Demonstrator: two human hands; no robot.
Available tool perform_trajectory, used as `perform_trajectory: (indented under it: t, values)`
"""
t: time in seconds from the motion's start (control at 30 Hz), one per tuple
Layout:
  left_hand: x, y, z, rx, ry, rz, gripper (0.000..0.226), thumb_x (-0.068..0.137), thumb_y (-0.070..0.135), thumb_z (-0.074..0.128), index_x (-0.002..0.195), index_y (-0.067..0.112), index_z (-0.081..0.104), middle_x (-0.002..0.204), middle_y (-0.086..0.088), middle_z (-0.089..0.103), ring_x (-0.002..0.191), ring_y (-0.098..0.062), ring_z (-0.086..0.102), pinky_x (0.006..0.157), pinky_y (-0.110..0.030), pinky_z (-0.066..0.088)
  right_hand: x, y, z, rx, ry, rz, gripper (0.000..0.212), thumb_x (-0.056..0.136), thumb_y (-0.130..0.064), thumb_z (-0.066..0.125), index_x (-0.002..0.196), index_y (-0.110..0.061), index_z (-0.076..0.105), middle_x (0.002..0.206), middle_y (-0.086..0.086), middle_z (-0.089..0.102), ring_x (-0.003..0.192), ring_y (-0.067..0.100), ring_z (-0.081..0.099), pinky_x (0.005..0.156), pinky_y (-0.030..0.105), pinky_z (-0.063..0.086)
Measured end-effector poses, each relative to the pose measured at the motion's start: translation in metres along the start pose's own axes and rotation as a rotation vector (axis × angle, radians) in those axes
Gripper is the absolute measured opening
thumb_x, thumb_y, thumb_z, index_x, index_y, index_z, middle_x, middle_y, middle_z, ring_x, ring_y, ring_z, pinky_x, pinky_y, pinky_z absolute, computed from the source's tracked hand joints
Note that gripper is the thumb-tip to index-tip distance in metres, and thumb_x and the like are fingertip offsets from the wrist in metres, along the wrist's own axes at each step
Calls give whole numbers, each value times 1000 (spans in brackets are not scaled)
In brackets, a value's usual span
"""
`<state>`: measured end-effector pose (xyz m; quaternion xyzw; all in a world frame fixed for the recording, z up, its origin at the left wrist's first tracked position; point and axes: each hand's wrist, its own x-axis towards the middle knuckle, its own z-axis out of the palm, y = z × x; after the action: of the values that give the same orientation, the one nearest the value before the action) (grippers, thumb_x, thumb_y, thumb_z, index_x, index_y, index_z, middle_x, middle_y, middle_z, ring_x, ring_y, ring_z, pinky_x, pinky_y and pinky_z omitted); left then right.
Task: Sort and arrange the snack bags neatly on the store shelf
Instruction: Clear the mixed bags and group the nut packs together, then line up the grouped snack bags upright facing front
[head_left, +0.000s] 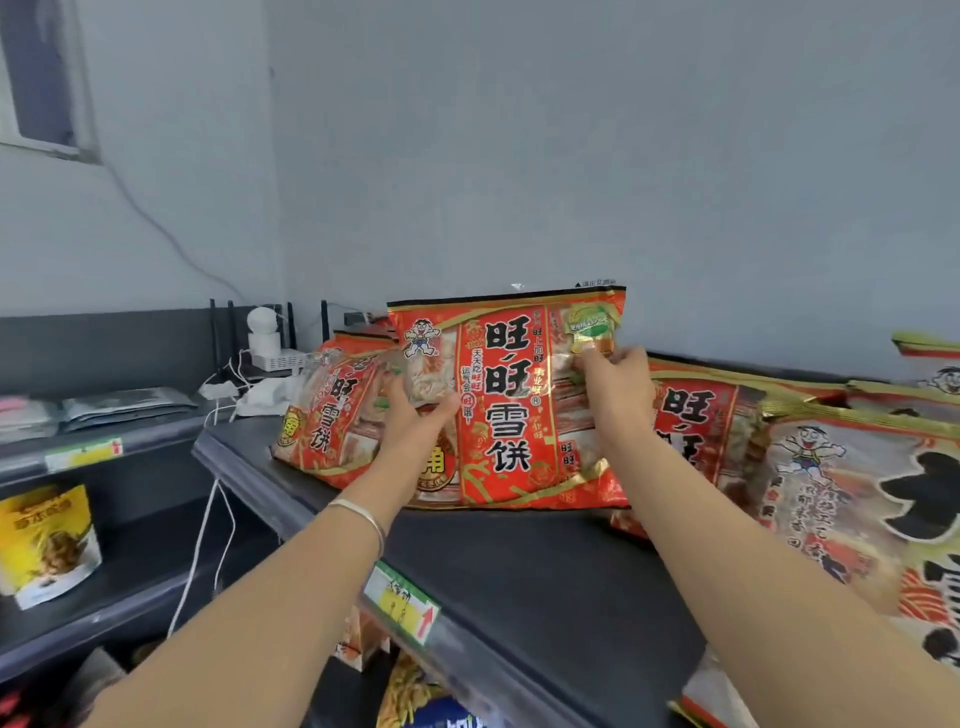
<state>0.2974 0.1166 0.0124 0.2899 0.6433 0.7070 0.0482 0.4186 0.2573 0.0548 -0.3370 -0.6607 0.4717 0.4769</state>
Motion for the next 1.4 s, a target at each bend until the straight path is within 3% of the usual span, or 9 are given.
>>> perform_trajectory:
  t: [0.17,0.33,0.47,0.63,0.77,0.97,1.1,1.3,1.4]
  values:
    - [40,-11,39,-103,-108,-23,57,93,35,55,142,24,27,133,1,48,103,-11,51,88,-31,38,27,3,-15,-190,201,-64,58,81,-63,50,119,-19,42,90,0,62,82,24,64,79,47,53]
    - [81,-26,58,-118,-226,-65,58,91,56,43,138,21,37,133,-2,51,117,-23,49,100,-41,37,35,5,-17,-405,374,-105,63,85,-67,47,126,-19,41,86,-4,58,80,24,58,72,35,42]
    - [106,-43,58,-150,-390,-137,92,61,84,51,128,22,51,120,0,62,110,-23,58,99,-48,43,30,12,-4,-522,507,-66,62,91,-63,42,133,-17,38,76,-7,51,74,21,53,69,34,40]
    - [115,-63,62,-224,-566,-179,52,75,63,62,105,20,66,99,-2,73,93,-24,69,90,-47,51,11,27,6,-557,666,8,61,95,-53,43,142,-15,32,108,5,61,96,28,59,79,39,43]
    - [102,-61,75,-315,-623,-144,36,88,48,57,102,16,65,94,-1,73,89,-19,70,77,-33,52,3,28,2,-784,824,-10,57,96,-34,46,148,-16,28,149,14,32,135,37,31,106,47,31]
    - [85,-50,90,-436,-798,-252,76,74,80,29,117,25,60,107,-2,71,99,-20,68,91,-42,51,12,4,26,-1372,416,-361,53,97,-54,31,145,-31,36,152,0,34,147,24,17,114,58,-6]
    - [96,-46,93,-373,-797,-280,63,93,62,19,106,18,62,100,-8,70,92,-23,67,75,-35,51,18,2,21,-1392,414,-307,43,99,-47,35,119,-20,62,120,1,61,123,28,49,115,57,9]
    - [127,-58,121,-193,-830,-227,33,99,31,42,125,16,56,125,-7,59,115,-25,54,101,-45,42,20,14,2,-1391,454,-376,36,102,-33,38,103,-16,69,105,2,65,107,29,58,113,53,18]
    - [128,-56,135,-191,-916,-262,26,96,30,46,100,15,67,106,-9,69,104,-30,63,98,-50,46,23,21,-2,-1370,481,-417,33,101,-32,41,101,-16,71,101,2,68,104,30,61,111,56,21]
